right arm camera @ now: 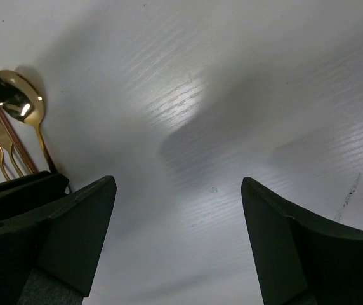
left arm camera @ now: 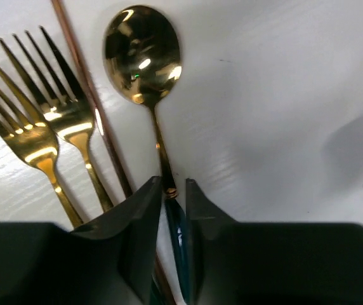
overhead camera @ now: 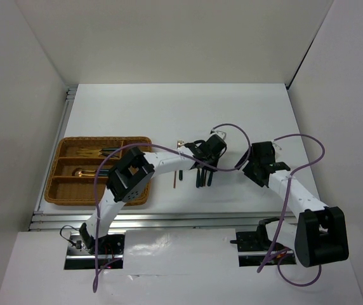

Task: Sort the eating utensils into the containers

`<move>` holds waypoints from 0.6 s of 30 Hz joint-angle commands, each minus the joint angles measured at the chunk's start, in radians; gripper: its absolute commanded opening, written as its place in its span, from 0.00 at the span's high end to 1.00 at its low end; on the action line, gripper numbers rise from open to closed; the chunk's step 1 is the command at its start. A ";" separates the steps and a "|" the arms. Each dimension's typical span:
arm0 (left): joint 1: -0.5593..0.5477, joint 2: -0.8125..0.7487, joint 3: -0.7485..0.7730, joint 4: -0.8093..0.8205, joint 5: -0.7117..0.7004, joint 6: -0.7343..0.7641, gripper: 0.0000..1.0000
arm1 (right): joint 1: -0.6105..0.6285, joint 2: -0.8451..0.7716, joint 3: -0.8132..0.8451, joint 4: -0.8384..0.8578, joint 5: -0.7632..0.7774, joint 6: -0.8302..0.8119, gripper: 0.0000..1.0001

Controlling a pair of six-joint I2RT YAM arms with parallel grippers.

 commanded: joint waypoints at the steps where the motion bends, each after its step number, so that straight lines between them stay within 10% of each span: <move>1: -0.020 0.054 0.025 -0.112 -0.049 -0.008 0.68 | -0.006 0.008 0.001 0.022 0.007 -0.006 0.13; 18: 0.019 -0.236 -0.125 -0.032 -0.076 -0.109 0.83 | -0.006 -0.011 -0.008 0.013 0.007 -0.006 0.13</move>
